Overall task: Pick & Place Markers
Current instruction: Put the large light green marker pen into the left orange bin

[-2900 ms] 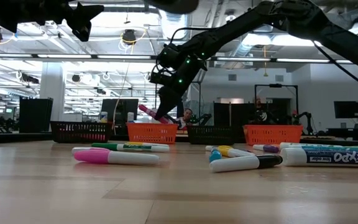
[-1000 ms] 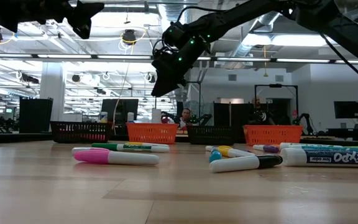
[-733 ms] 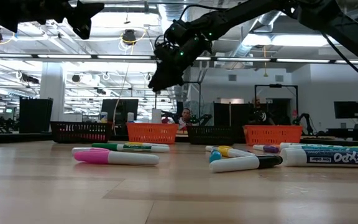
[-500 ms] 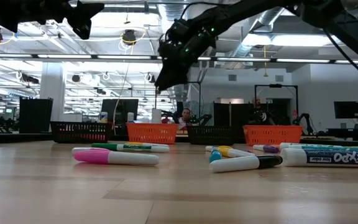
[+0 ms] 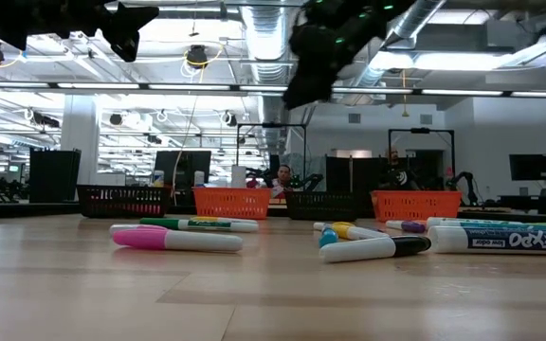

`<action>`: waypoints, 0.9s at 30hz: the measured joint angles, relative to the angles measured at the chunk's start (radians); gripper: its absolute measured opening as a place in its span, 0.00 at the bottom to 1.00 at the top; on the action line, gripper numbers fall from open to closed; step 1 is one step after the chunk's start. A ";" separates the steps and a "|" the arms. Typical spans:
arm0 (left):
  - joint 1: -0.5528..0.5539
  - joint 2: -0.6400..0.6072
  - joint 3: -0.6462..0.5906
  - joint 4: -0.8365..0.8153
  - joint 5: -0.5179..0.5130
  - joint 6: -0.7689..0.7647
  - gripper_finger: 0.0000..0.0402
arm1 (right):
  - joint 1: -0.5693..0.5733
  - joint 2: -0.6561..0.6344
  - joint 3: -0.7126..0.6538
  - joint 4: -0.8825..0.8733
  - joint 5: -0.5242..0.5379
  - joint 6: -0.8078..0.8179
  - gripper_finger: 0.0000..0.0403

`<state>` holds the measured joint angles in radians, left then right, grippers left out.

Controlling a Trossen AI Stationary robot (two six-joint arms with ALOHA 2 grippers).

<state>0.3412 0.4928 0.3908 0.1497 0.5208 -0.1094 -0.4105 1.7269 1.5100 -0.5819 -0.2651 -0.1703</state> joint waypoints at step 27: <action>0.000 0.000 0.000 0.008 0.000 -0.004 0.46 | 0.398 -0.469 -0.525 -0.151 0.194 0.425 0.43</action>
<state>0.3412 0.4928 0.3908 0.1574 0.5209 -0.1131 -0.0121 1.2579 0.9848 -0.7329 -0.0712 0.2543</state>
